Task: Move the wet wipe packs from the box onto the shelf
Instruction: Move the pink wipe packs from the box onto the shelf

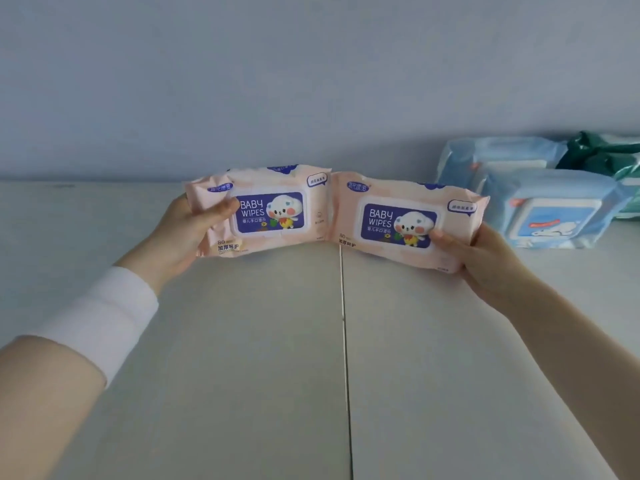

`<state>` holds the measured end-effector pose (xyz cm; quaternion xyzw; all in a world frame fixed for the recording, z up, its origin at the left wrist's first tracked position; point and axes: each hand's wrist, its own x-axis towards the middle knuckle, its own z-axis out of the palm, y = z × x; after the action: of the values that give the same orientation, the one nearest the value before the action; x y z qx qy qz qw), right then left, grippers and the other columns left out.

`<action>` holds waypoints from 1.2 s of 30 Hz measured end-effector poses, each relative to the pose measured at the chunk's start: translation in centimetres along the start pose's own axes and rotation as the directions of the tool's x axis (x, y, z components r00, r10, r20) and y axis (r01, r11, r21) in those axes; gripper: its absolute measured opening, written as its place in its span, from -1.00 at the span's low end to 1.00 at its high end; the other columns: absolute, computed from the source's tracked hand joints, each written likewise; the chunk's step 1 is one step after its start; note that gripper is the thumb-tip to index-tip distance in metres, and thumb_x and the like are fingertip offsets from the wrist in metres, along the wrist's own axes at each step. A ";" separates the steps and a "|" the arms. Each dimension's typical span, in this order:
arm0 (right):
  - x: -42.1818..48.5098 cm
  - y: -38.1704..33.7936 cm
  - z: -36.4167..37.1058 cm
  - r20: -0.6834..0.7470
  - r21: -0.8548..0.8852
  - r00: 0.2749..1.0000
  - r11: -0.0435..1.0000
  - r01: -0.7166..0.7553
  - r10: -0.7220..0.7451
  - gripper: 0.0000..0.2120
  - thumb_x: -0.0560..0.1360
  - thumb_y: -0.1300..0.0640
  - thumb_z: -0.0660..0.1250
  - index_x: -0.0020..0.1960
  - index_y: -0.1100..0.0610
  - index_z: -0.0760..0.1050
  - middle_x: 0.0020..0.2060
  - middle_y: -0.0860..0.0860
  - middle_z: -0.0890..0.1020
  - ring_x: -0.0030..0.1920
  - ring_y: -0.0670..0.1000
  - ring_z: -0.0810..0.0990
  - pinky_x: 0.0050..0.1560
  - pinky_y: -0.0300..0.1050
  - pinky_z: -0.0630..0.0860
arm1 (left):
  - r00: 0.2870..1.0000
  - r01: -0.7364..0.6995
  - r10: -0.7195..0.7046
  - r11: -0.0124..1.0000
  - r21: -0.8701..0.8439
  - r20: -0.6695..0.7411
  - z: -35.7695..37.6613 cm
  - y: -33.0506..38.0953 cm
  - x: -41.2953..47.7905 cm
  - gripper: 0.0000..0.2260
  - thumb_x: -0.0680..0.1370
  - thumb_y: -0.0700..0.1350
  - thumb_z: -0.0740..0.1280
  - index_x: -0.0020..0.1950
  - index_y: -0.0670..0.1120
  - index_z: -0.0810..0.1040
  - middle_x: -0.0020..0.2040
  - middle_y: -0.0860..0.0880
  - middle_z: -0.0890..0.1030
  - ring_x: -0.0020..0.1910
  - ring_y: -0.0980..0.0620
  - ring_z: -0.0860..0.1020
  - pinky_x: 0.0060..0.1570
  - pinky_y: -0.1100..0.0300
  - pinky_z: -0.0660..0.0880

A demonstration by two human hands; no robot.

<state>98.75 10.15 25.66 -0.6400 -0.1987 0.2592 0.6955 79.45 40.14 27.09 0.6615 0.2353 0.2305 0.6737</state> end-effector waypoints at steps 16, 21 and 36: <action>9.7 0.2 5.7 -0.449 -0.593 0.829 0.805 0.002 -0.332 -0.56 0.38 0.11 0.46 0.22 0.08 0.42 0.01 -0.04 0.57 -0.03 -0.03 0.52 -0.12 -0.23 0.45 | 0.937 -0.196 0.323 0.802 0.564 -0.134 -0.4 -0.5 11.7 -0.61 0.38 -0.13 0.49 0.14 -0.10 0.45 0.04 0.02 0.53 -0.03 0.07 0.49 -0.10 0.33 0.35; 8.4 -0.9 7.2 -0.451 -0.754 0.848 0.626 -0.196 -0.278 -0.23 0.41 0.17 0.42 0.49 0.08 0.08 0.39 0.09 0.34 0.37 0.12 0.34 0.31 0.00 0.31 | 0.908 -0.107 0.356 0.709 0.697 -0.222 0.4 0.7 10.0 -0.36 0.40 -0.09 0.47 0.39 -0.16 0.25 0.35 -0.15 0.36 0.32 -0.09 0.38 0.23 0.13 0.32; -17.6 -10.8 -2.3 -0.144 -0.988 0.947 -0.102 -0.119 0.287 -0.45 0.54 -0.13 0.21 0.46 0.03 0.20 0.38 0.00 0.38 0.38 0.06 0.31 0.37 -0.03 0.28 | 0.740 -0.664 -0.424 -0.340 0.666 0.522 22.8 11.3 -11.9 -0.56 0.57 0.14 0.17 0.34 -0.09 0.39 0.33 -0.07 0.46 0.28 -0.11 0.42 0.31 0.03 0.32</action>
<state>87.46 -2.95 37.11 -0.9478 -0.2637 0.1716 -0.0518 84.33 15.08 38.85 0.9604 -0.0163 -0.2188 -0.1716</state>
